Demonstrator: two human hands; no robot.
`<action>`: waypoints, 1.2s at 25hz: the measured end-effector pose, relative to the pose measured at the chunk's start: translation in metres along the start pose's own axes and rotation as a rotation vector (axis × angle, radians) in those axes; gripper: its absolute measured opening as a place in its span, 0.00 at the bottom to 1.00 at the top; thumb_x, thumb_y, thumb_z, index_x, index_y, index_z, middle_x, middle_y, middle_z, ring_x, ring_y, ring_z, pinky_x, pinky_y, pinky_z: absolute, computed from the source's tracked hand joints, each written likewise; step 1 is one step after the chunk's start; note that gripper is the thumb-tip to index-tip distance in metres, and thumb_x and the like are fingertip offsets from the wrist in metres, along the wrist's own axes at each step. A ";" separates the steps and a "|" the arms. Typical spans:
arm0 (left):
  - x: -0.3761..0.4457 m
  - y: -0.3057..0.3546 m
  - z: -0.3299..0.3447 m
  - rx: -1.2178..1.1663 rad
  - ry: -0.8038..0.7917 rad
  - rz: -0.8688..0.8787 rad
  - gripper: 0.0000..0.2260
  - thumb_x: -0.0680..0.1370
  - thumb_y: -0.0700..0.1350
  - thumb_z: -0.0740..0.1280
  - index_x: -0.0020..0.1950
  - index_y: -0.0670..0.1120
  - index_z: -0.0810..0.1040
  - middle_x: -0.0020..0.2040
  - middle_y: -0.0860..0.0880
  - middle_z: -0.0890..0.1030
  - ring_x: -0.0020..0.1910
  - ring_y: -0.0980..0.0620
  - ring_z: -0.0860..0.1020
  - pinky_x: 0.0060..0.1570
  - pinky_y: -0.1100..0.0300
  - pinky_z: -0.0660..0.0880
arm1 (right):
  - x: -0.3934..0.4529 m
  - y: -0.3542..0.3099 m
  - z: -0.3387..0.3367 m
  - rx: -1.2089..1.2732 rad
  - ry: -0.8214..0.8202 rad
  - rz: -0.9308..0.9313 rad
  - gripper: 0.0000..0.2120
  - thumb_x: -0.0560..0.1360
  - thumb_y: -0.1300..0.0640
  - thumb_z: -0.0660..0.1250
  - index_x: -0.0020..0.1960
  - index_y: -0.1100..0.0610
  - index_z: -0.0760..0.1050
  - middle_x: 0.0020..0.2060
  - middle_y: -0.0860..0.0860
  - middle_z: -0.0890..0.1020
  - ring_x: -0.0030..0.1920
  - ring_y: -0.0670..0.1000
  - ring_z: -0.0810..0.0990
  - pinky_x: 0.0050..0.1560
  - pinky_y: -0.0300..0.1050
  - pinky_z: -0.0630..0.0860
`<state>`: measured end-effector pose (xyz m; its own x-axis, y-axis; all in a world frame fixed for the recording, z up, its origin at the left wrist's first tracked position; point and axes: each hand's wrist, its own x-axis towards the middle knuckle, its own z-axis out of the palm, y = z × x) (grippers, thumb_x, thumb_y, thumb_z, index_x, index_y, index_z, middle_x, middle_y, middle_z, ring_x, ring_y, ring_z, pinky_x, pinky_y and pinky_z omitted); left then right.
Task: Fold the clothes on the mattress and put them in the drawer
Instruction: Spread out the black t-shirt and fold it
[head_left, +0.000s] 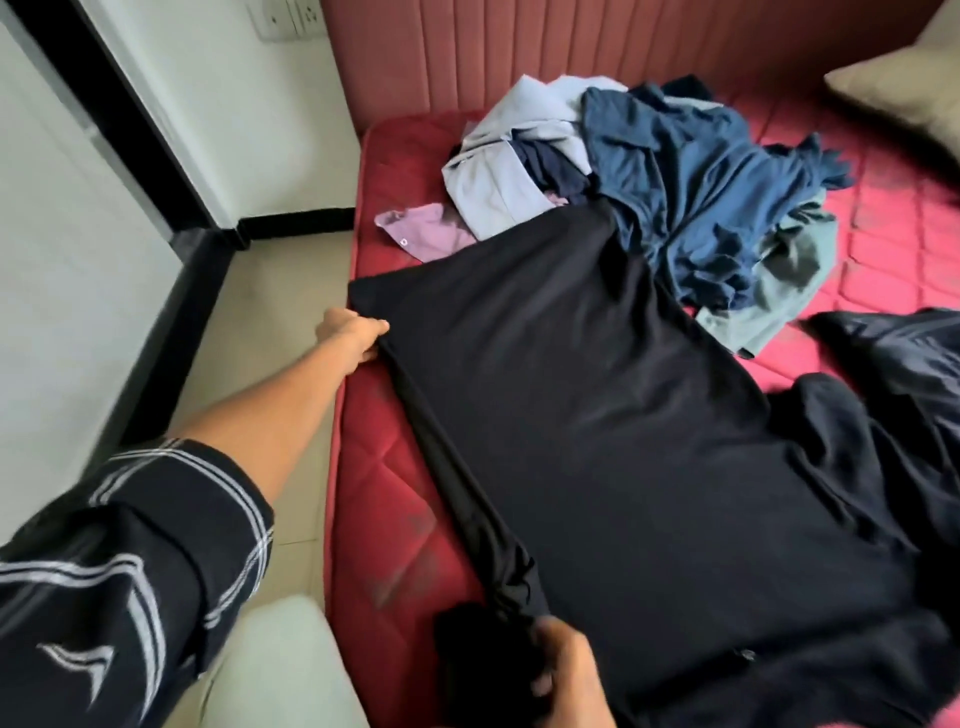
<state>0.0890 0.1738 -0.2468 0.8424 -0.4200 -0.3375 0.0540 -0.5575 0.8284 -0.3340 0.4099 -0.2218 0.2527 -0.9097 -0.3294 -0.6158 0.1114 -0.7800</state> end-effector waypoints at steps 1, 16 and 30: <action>0.024 -0.006 -0.007 0.020 0.011 0.012 0.26 0.66 0.47 0.84 0.57 0.45 0.77 0.56 0.47 0.80 0.53 0.45 0.81 0.49 0.48 0.82 | 0.008 -0.012 0.012 -0.130 0.061 -0.021 0.18 0.61 0.61 0.72 0.40 0.38 0.78 0.37 0.59 0.85 0.33 0.54 0.78 0.41 0.54 0.76; -0.464 -0.158 0.075 0.725 -0.917 1.378 0.20 0.73 0.69 0.67 0.46 0.53 0.81 0.43 0.56 0.77 0.47 0.53 0.74 0.48 0.55 0.75 | 0.073 0.129 -0.243 -0.891 -0.075 -0.270 0.21 0.61 0.57 0.80 0.49 0.46 0.75 0.51 0.48 0.71 0.49 0.54 0.71 0.51 0.55 0.77; -0.356 -0.092 0.010 0.237 -0.276 0.909 0.03 0.75 0.49 0.73 0.47 0.51 0.86 0.40 0.54 0.82 0.38 0.57 0.78 0.46 0.59 0.77 | 0.046 0.082 -0.239 -1.295 -0.248 -0.022 0.12 0.73 0.41 0.71 0.49 0.43 0.71 0.59 0.48 0.80 0.61 0.54 0.81 0.58 0.51 0.79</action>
<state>-0.2214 0.3679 -0.2073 0.3530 -0.8965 0.2678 -0.6885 -0.0551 0.7231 -0.5513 0.2814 -0.1734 0.3156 -0.7941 -0.5195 -0.8386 -0.4895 0.2388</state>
